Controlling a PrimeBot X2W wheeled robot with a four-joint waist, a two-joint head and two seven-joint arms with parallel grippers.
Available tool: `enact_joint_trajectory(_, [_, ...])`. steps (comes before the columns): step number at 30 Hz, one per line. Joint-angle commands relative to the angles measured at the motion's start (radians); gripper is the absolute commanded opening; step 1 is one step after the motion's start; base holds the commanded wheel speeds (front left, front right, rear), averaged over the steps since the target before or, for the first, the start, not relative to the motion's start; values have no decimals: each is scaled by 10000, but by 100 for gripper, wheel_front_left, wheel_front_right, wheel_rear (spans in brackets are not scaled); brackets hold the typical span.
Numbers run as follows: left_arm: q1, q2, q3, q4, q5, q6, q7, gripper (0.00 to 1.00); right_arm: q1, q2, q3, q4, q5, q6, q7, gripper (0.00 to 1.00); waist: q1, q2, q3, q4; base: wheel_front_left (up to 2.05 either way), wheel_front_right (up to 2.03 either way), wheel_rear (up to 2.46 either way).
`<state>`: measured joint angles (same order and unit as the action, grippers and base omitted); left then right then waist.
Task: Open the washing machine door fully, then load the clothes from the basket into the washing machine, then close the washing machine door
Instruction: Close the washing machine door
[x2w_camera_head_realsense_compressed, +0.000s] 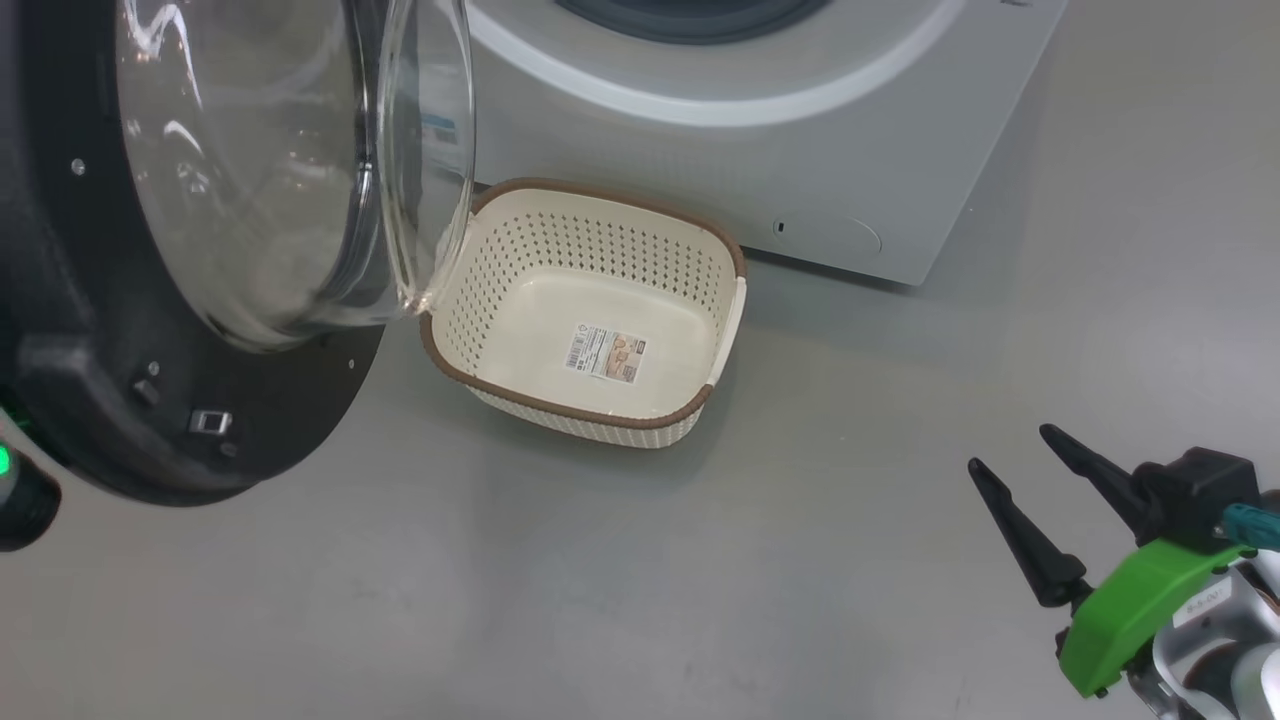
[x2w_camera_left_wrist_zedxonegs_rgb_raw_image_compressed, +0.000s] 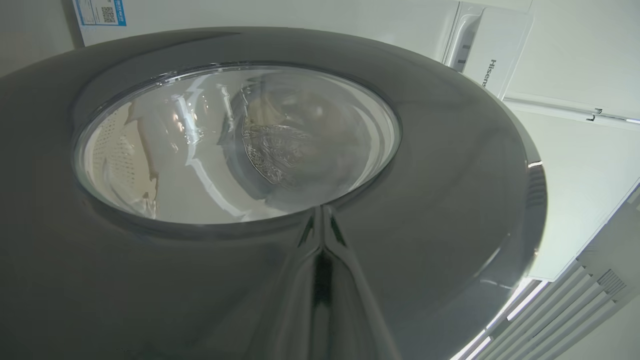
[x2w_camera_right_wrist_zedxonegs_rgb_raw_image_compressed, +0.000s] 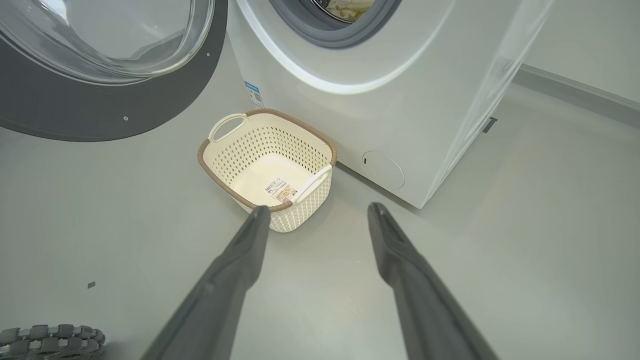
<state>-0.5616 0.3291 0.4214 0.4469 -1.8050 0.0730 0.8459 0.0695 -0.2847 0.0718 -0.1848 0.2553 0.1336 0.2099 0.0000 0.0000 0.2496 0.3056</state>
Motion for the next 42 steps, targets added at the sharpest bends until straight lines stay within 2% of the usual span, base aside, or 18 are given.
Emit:
enact_joint_trajectory(1, [-27,323,134,-555,-79,99,218,0,-382,-144,175,-267,15,-29,-146,100,0,0,-32,-42,0,0,0])
enact_joint_trajectory(13, [-170,-525,-552,-1307,-138,114,617,0,-556,35,332,-94,22,-29,-356,100,0,0,-79,-509,0,0,0])
enact_joint_trajectory(30, [-881,-1795,-1528,-1250,-43,-394,785,0,-952,346,638,360,37,-29,-822,100,0,0,120,-1497,0,0,0])
enact_joint_trajectory(42, [-1543,-2120,-1724,-643,75,-796,633,0,-1171,527,783,699,50,-29,-1124,100,0,0,107,-2359,0,0,0])
